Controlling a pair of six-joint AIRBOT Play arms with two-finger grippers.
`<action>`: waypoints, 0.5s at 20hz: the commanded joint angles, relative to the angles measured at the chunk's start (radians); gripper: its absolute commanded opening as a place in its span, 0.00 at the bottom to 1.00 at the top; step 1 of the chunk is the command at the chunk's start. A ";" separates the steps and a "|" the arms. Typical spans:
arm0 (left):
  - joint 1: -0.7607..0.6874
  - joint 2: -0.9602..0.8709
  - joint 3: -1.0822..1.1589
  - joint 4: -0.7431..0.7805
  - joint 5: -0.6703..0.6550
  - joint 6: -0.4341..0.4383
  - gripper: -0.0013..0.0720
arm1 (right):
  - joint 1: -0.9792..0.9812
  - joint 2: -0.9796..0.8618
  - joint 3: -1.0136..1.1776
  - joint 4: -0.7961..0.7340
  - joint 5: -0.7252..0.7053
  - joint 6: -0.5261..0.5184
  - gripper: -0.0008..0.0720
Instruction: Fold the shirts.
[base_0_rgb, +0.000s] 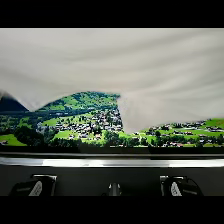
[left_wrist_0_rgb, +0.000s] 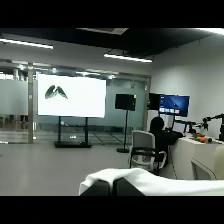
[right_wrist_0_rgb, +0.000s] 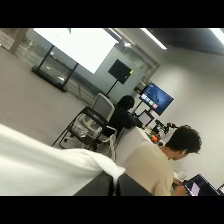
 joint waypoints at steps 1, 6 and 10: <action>0.001 -0.027 0.016 0.039 -0.108 -0.008 0.05 | 0.000 -0.006 0.008 -0.033 0.094 0.038 0.04; 0.001 -0.231 -0.019 0.060 -0.477 -0.019 0.05 | 0.000 -0.224 0.007 -0.032 0.418 0.039 0.04; -0.001 -0.416 -0.265 0.061 -0.501 0.005 0.05 | 0.000 -0.563 -0.037 0.079 0.619 0.041 0.04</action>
